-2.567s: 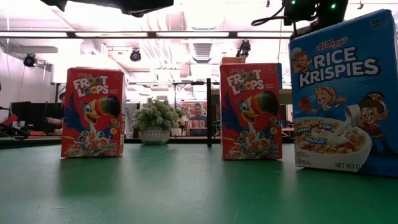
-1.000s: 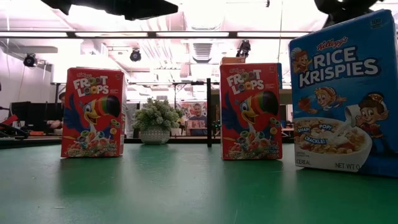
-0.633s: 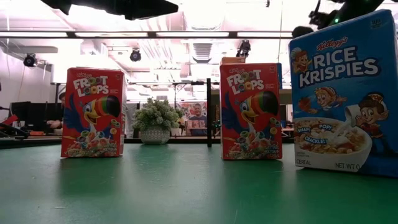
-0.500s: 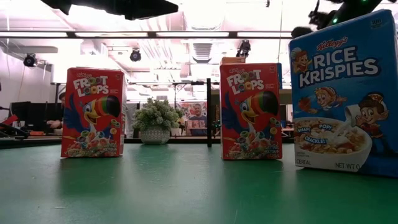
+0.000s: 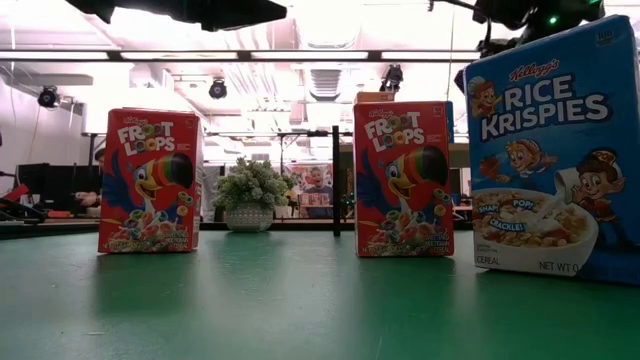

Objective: Stack cereal on shelf
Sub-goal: Put the top red cereal box on the shelf

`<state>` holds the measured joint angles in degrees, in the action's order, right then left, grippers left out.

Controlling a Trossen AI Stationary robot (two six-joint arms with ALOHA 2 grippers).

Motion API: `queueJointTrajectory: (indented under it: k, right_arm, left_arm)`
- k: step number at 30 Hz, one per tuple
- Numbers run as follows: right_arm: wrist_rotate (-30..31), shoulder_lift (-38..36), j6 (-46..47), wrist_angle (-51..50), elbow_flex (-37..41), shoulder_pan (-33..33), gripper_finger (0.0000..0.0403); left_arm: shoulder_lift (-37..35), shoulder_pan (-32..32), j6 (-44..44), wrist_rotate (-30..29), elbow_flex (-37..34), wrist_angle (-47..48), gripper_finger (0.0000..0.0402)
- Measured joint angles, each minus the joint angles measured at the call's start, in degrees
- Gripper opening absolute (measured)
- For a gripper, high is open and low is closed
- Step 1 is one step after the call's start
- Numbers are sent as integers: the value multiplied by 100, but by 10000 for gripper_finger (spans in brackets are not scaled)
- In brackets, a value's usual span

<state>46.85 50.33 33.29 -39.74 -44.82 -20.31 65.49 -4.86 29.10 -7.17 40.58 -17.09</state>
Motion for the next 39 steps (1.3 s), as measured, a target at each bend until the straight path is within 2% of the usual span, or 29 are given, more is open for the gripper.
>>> queueJointTrajectory:
  k: [10, 14, 18, 23, 28, 32, 39]
  right_arm:
    - [-191, 19, -171, 60, 0, -226, 9]
    - [-192, 82, -718, 637, 0, -414, 9]
    - [-537, 90, -1098, 1029, 0, -650, 9]
    - [-811, 51, -1081, 954, 0, -696, 9]
    - [-808, 46, -901, 749, 0, -714, 9]
    - [-498, 86, -815, 506, 0, -808, 9]
    - [-381, 211, -1556, 561, 0, -1187, 9]
  left_arm:
    - [0, -1, 1, -45, 0, 1, 0]
    - [0, 0, 1, -47, 0, -2, 0]
    - [0, 0, 1, -47, 0, -3, 0]
    - [0, 0, -2, -145, 0, 11, 0]
    - [0, 0, -14, -147, 0, 41, 0]
    - [0, 0, -19, -145, 0, 42, 0]
    - [0, 0, -19, -148, 0, 42, 0]
